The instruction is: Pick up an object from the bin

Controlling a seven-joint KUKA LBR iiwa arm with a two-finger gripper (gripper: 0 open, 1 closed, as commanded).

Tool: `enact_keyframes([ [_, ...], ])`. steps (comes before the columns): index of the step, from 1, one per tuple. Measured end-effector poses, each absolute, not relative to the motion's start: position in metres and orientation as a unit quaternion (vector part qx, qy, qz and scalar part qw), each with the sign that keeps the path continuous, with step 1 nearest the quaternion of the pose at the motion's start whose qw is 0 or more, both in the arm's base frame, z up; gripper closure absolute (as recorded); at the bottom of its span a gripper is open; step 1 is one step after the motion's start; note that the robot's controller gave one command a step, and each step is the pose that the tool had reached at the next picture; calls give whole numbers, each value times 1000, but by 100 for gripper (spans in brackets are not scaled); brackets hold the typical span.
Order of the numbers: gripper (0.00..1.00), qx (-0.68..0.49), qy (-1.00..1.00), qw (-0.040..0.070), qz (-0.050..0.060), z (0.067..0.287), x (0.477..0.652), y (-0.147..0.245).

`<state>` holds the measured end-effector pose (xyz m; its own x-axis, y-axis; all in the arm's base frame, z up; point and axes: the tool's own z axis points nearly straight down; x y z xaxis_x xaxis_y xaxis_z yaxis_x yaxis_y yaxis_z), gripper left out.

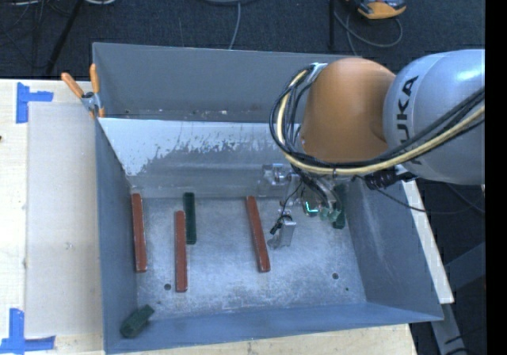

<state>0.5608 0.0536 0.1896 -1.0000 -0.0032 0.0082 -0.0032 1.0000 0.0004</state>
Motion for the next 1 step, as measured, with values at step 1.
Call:
enact_keyframes([
  [1,0,219,-976,3,0,72,548,42],
])
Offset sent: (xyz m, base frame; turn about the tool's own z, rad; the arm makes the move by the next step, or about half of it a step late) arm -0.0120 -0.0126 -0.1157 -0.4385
